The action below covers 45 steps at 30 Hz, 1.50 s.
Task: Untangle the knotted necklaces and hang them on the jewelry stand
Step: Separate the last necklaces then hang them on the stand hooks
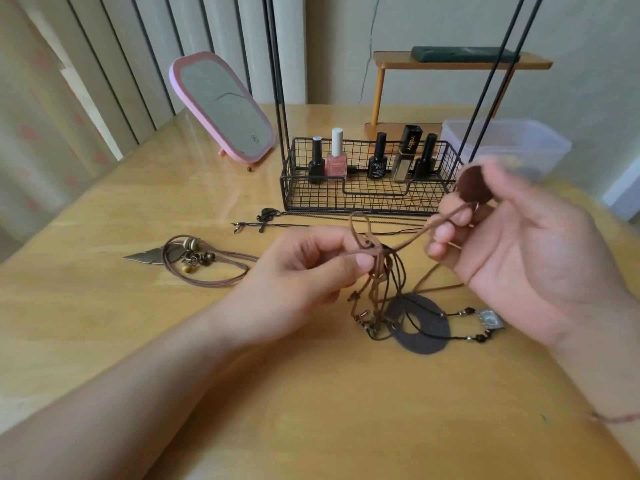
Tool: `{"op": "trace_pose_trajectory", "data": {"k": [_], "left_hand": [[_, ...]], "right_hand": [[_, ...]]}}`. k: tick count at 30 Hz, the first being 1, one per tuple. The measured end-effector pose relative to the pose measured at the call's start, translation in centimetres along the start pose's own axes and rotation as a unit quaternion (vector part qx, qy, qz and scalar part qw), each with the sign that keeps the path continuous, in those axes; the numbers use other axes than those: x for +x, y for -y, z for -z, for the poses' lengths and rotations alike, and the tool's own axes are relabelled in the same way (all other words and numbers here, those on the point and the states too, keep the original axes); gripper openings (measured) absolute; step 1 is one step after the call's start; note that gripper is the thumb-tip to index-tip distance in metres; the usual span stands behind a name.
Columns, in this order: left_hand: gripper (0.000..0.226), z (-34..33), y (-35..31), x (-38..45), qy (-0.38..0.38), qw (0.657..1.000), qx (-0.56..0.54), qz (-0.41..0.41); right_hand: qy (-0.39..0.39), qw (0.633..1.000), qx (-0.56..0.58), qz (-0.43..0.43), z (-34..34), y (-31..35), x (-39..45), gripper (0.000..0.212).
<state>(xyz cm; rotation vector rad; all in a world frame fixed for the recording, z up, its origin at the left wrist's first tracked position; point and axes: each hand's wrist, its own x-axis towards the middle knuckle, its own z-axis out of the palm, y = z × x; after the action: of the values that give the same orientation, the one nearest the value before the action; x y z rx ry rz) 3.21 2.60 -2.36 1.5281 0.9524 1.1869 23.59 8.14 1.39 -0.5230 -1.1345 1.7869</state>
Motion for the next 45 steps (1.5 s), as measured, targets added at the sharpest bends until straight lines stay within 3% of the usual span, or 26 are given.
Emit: {"op": "trace_pose_trajectory", "data": {"k": [2,5,11,12,14,16,19,22,28,38,45], "left_hand": [[0.026,-0.1,-0.2,0.1,0.009,0.999,-0.049,0.016],[0.031,-0.3,-0.4,0.1,0.013,0.995,-0.094,0.028],[0.029,-0.4,-0.5,0.1,-0.012,0.992,-0.111,0.059],[0.027,-0.4,-0.5,0.2,-0.019,0.992,-0.111,0.063],[0.027,-0.4,-0.5,0.1,-0.027,0.991,-0.109,0.068],[0.024,-0.4,-0.5,0.1,-0.030,0.992,-0.104,0.070],[0.013,-0.4,-0.6,0.1,-0.048,0.990,-0.100,0.082],[0.009,-0.3,-0.5,0.2,-0.061,0.989,-0.095,0.093],[0.012,-0.4,-0.5,0.2,-0.059,0.989,-0.080,0.111],[0.023,-0.6,-0.5,0.3,-0.048,0.990,-0.077,0.112],[0.032,-0.6,-0.6,0.4,-0.043,0.990,-0.069,0.112]], "right_hand": [[-0.018,1.000,-0.014,-0.018,0.4,0.1,0.2,0.013],[-0.001,0.998,-0.052,-0.025,0.4,0.0,0.2,0.032],[0.050,0.986,-0.157,0.017,0.3,-0.3,-0.3,0.014],[0.049,0.970,-0.233,0.046,0.3,-0.4,-0.4,0.013],[0.043,0.903,-0.409,0.124,0.3,-0.9,-0.6,0.014],[0.060,0.852,-0.486,0.183,0.2,-1.6,-0.7,0.017],[0.072,0.847,-0.488,0.200,0.1,-1.8,-0.9,0.009],[0.086,0.848,-0.495,0.170,0.2,-1.5,-1.1,0.020],[0.087,0.778,-0.580,0.225,0.5,-2.4,-0.8,0.010],[0.097,0.719,-0.647,0.235,0.0,-2.4,-0.9,0.040],[0.078,0.708,-0.654,0.255,0.2,-2.9,-0.9,0.023]]}}
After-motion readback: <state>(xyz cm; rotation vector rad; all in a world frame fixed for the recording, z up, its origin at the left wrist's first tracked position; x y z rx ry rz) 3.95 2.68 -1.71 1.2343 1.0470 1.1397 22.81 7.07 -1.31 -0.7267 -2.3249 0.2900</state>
